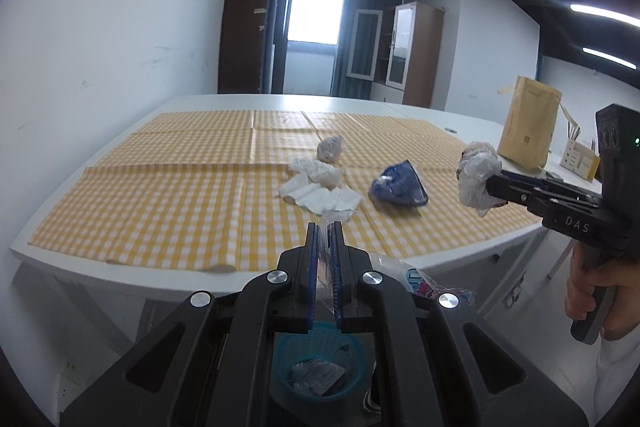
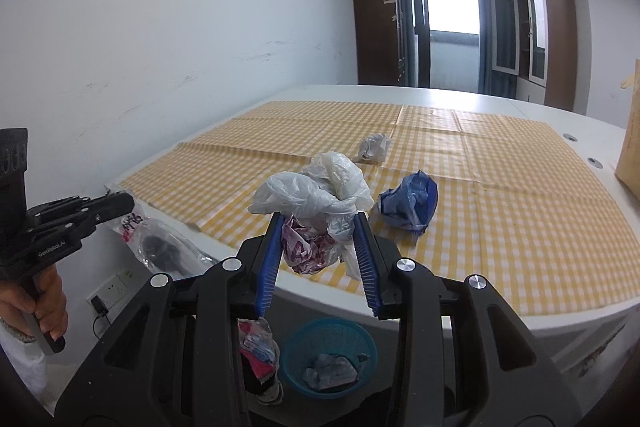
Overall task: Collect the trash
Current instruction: 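Carry both held items off the table down toward the blue basket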
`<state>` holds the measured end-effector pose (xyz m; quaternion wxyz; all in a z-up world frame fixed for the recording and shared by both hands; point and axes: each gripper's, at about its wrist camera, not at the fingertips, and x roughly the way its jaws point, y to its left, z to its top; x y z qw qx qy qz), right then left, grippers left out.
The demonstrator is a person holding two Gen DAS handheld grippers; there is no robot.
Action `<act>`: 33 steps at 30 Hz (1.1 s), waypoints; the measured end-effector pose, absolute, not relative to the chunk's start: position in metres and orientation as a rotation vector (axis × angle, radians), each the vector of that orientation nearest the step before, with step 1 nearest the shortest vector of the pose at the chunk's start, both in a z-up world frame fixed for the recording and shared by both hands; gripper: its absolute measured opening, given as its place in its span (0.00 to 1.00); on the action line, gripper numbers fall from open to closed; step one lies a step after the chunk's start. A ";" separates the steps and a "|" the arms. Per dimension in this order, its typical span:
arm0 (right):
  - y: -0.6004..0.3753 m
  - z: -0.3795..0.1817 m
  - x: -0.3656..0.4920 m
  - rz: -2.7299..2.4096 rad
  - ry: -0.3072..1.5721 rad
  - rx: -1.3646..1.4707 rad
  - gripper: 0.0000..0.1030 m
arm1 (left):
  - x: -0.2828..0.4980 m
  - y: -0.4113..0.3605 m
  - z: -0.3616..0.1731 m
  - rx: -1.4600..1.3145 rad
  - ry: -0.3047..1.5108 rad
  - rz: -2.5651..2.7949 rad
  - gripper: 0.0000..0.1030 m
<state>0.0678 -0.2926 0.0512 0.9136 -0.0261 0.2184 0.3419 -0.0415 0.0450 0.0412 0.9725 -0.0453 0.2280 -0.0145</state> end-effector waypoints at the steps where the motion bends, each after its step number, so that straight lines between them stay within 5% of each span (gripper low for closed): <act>1: -0.294 0.050 0.065 0.705 0.450 -0.051 0.32 | -0.044 0.044 0.039 -0.090 0.464 -0.031 0.05; 33: -0.284 -0.131 0.051 0.728 0.814 -0.014 0.32 | -0.008 0.032 -0.137 -0.075 0.800 0.007 0.05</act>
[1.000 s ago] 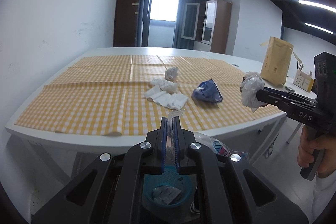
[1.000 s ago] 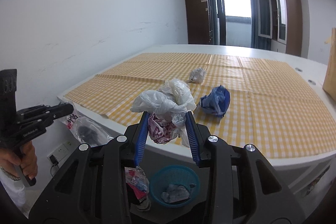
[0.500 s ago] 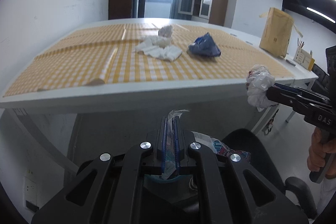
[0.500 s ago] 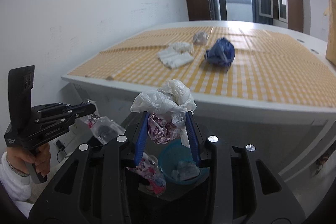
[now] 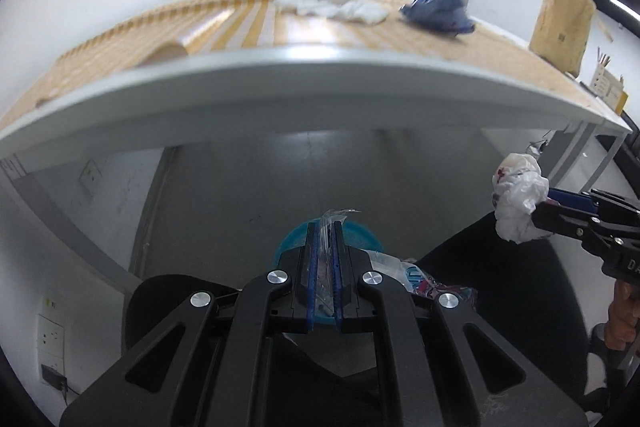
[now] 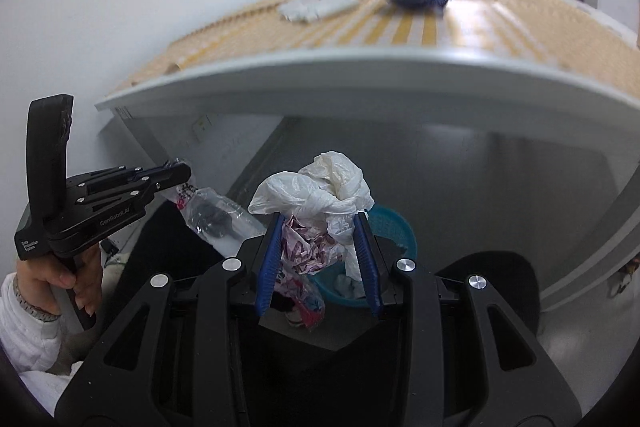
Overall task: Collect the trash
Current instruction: 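Carry both held items off the table down toward the blue basket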
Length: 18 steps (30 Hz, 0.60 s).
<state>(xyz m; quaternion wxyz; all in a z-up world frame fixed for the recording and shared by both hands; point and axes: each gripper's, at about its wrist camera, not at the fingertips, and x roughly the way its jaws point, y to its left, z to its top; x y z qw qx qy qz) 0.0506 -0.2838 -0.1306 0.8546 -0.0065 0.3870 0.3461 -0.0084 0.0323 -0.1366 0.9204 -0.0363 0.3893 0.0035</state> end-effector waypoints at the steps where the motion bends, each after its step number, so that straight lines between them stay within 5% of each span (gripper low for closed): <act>1: -0.282 -0.136 0.053 0.727 0.828 -0.012 0.32 | -0.005 0.034 -0.145 -0.081 0.810 0.015 0.05; 18: -0.251 -0.256 0.120 0.667 1.132 0.079 0.32 | 0.065 0.051 -0.250 -0.117 0.974 0.103 0.05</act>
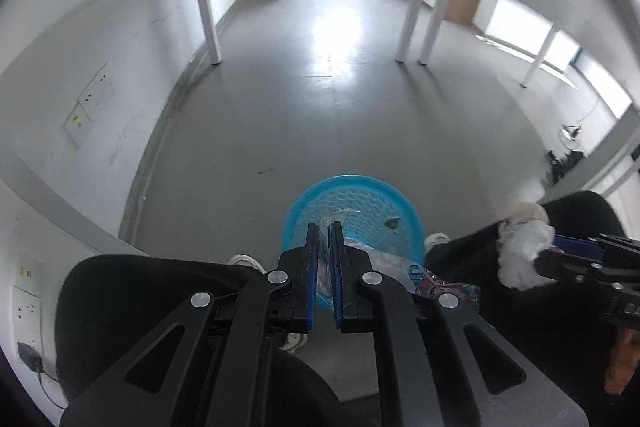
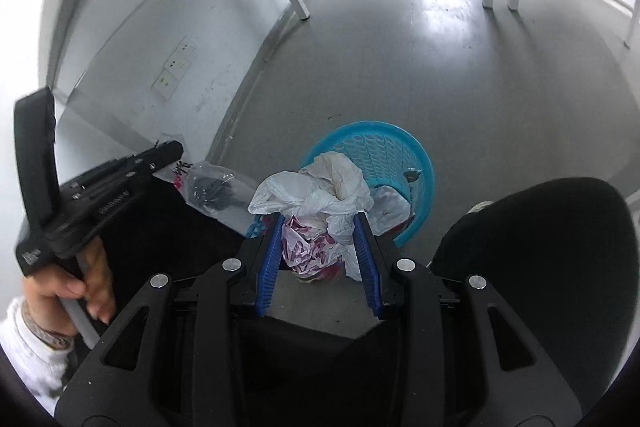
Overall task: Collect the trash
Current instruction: 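Carry both held items off the table down toward the blue basket, then open both tools over the basket to drop the items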
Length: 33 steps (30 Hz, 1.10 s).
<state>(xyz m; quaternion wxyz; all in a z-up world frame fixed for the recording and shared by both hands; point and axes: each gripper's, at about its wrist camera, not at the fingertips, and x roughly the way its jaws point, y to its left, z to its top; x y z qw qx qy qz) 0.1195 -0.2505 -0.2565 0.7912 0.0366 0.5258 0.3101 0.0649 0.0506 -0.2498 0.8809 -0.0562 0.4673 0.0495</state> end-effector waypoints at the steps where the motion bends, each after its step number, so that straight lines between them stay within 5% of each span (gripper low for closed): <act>1: -0.248 -0.259 0.122 0.662 1.135 0.077 0.32 | 0.071 0.053 -0.256 -0.130 0.983 0.110 0.05; 33: -0.174 -0.398 0.229 0.487 1.463 -0.003 0.33 | 0.180 0.082 -0.369 -0.297 1.247 0.265 0.05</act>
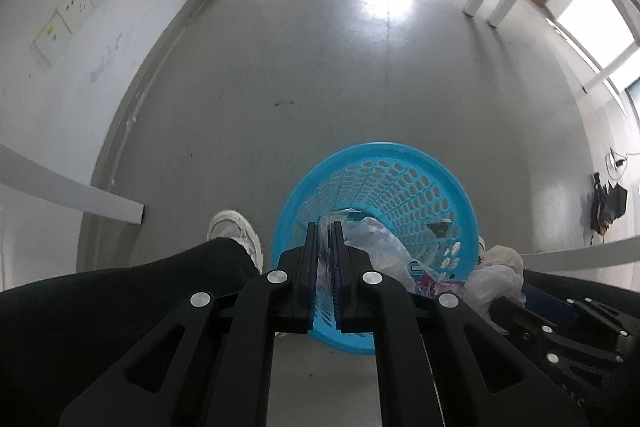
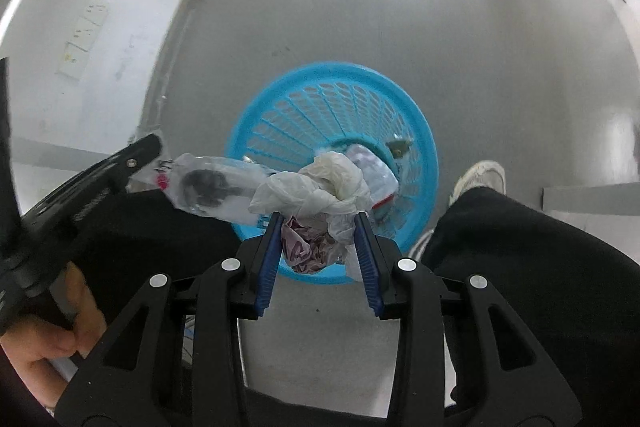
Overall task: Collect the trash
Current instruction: 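Open both tools over the basket to drop the items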
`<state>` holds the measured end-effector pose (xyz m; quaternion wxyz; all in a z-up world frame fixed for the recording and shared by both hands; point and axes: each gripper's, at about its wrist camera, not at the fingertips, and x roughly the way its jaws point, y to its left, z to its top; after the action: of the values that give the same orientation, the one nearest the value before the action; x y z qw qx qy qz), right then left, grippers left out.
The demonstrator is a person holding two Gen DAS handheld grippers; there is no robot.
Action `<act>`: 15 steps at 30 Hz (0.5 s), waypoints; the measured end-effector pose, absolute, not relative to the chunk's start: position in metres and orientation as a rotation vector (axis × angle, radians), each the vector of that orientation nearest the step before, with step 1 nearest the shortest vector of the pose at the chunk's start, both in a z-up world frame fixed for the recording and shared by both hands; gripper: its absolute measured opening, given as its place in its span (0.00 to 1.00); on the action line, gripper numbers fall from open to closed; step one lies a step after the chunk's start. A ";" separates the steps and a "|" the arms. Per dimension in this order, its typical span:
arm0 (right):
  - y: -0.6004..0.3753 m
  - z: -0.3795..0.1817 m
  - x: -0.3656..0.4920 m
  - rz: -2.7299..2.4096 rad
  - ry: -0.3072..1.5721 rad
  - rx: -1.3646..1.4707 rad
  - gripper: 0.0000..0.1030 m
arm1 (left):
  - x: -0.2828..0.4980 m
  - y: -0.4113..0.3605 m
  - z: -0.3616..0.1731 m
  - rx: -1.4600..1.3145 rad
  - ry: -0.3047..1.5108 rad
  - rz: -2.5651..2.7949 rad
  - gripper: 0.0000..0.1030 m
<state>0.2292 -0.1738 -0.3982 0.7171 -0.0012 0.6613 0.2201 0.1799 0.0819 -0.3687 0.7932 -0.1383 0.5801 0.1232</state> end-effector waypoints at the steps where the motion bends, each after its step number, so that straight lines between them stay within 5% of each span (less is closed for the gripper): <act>1: -0.173 -0.404 0.233 0.483 1.478 0.003 0.33 | 0.181 0.083 -0.372 -0.303 1.255 0.272 0.05; 9: -0.174 -0.417 0.240 0.467 1.499 0.059 0.36 | 0.184 0.081 -0.377 -0.276 1.265 0.304 0.06; 10: -0.175 -0.416 0.240 0.465 1.496 0.064 0.43 | 0.184 0.081 -0.375 -0.284 1.252 0.298 0.08; 11: -0.176 -0.418 0.242 0.463 1.494 0.071 0.49 | 0.185 0.082 -0.373 -0.293 1.245 0.298 0.18; 12: -0.177 -0.418 0.243 0.459 1.492 0.077 0.56 | 0.185 0.084 -0.373 -0.296 1.242 0.302 0.40; 15: -0.179 -0.418 0.242 0.450 1.495 0.078 0.57 | 0.183 0.090 -0.371 -0.334 1.232 0.314 0.50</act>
<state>0.2419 -0.1792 -0.4182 0.7100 0.0351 0.6735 0.2027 0.1832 0.0903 -0.3714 0.7915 -0.1552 0.5728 0.1459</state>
